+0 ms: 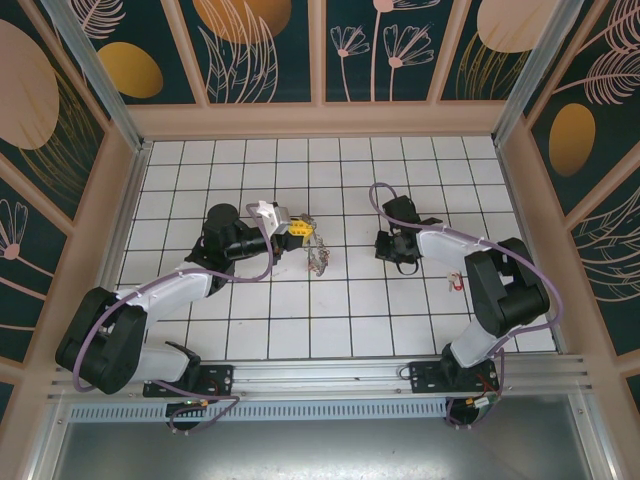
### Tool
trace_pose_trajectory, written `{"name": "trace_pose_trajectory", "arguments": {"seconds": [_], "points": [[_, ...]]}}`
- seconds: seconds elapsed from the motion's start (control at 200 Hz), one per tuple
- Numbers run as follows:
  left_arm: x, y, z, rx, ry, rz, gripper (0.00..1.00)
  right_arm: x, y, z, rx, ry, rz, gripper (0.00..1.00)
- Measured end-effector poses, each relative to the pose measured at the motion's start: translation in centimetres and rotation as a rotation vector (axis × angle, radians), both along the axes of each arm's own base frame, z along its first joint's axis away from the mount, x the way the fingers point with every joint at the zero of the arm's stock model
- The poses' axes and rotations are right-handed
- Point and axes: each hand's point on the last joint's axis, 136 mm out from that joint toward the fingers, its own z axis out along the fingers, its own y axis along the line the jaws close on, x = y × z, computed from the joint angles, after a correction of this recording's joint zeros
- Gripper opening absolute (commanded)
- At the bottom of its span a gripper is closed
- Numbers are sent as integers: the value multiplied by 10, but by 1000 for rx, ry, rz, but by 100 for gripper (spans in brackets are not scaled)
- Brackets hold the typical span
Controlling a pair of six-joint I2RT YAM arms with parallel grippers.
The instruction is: Put the keys on the keyring
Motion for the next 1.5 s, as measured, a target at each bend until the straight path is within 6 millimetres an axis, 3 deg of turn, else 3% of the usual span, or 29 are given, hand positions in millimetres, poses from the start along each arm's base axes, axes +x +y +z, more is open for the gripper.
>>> {"name": "trace_pose_trajectory", "arguments": {"seconds": [0.871, 1.211, 1.341, 1.496], "points": [[0, 0, 0, 0, 0, 0, 0, 1, 1, -2, -1, 0, 1, 13], [0, 0, 0, 0, 0, -1, 0, 5, 4, 1, 7, -24, 13, 6], [0, 0, 0, 0, 0, -1, 0, 5, 11, 25, 38, -105, 42, 4], [0, 0, 0, 0, 0, 0, 0, 10, 20, 95, 126, -329, 105, 3]]}}
